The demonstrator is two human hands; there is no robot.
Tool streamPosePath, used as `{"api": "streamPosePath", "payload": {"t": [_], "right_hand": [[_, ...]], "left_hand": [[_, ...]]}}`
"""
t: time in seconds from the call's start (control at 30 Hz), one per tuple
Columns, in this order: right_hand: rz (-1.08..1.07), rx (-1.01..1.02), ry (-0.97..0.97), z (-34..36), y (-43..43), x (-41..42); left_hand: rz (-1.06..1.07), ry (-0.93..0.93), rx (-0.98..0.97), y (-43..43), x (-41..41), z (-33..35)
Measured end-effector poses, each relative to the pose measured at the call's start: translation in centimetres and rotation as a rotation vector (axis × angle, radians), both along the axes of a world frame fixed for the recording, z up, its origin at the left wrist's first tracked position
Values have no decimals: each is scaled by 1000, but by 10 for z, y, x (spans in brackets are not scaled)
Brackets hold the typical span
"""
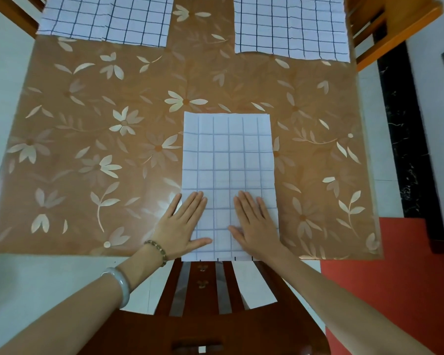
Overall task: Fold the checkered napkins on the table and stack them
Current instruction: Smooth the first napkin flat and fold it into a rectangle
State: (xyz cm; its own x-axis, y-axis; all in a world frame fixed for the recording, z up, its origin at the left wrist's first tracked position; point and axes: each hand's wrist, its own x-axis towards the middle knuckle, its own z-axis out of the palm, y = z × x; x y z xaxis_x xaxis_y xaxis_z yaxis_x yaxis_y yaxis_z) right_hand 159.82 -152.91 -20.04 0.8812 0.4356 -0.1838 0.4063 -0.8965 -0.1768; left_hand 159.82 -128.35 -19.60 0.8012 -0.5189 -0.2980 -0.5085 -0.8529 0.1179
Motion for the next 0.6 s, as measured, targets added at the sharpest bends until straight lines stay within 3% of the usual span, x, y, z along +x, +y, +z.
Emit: {"api": "streamPosePath", "payload": {"t": [0.33, 0.6], "right_hand": [[-105, -57, 6, 4, -30, -8], [-97, 45, -25, 3, -28, -1]], "left_hand": [[-21, -19, 7, 14, 10, 1], [25, -19, -22, 18, 16, 7]]}}
